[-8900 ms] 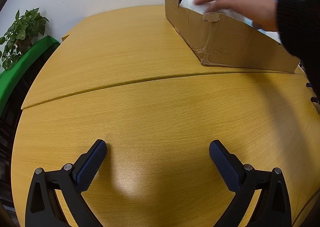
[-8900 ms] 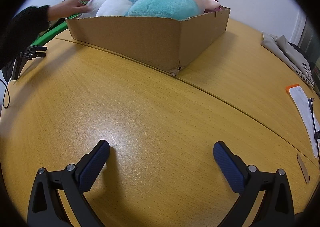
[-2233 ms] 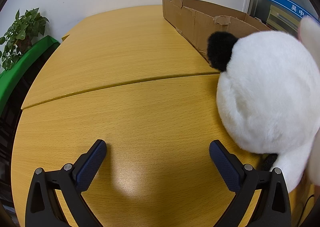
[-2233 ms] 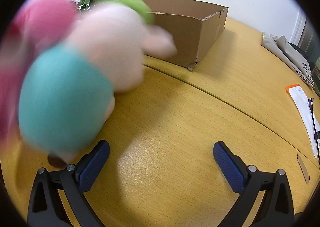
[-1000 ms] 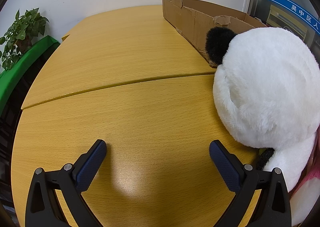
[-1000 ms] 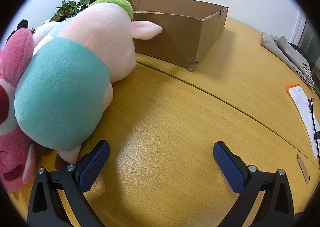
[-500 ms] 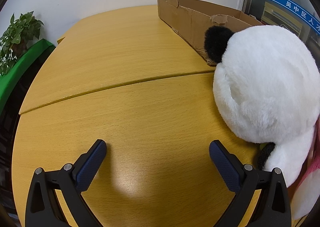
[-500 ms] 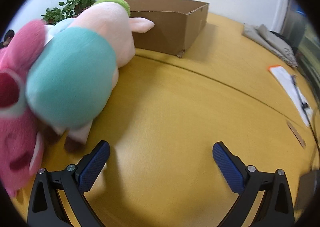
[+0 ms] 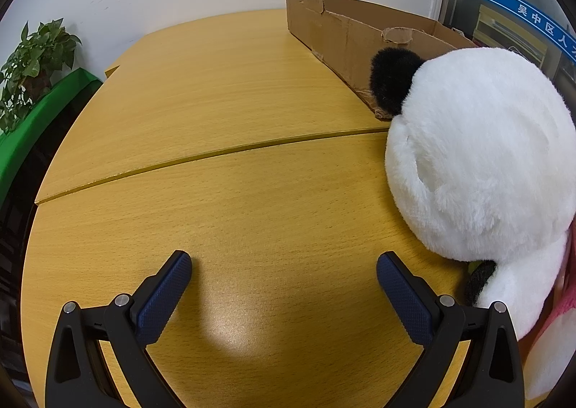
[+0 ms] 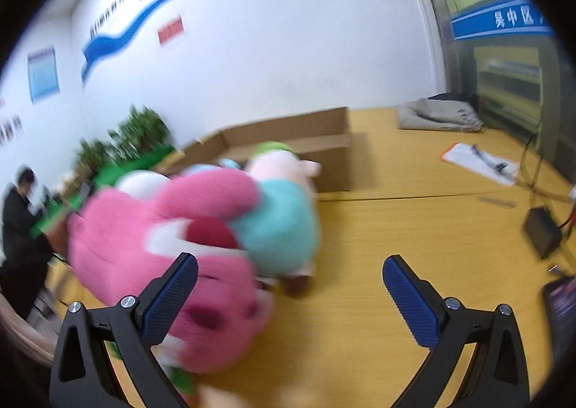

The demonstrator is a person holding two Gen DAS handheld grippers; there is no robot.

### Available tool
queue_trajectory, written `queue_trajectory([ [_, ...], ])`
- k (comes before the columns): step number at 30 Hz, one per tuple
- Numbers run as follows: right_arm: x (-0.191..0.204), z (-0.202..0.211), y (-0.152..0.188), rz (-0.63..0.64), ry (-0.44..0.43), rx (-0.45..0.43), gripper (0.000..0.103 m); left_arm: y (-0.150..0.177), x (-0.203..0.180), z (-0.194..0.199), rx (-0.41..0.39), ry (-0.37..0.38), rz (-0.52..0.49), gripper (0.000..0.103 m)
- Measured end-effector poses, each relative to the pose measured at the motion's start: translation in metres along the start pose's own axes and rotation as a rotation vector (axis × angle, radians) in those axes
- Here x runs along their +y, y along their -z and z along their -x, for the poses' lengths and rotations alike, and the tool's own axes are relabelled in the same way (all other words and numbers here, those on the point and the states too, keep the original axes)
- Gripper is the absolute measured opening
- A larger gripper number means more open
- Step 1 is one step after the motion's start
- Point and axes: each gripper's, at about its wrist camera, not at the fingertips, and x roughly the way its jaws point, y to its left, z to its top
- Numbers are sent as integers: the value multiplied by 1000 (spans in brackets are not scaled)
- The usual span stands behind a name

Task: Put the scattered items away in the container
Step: 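Move both grippers toward the pink plush bear lying on the table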

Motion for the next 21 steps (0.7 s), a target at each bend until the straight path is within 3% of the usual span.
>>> queue_trajectory([
  [3,22,8,2,-6,-55,-51,103,8,-3,8,-3,-39,21,103],
  [6,32,17,-3,-47,-60,-79,103,21,-13,42,-110,-187,108,103],
  [8,37,20,-5,-59,-31,-75,103,29,-17,73,-177,-227,201,103],
  [11,46,25,-10,-44,16,-86,103,41,-34,127,-274,-207,308,103],
  [15,58,28,-15,-62,29,-111,103,51,-76,184,-372,-158,308,103],
  [18,65,25,-15,-89,26,-98,103,54,-112,201,-386,-85,264,103],
  [21,69,20,-12,-115,10,-44,103,47,-154,196,-350,-14,198,103],
])
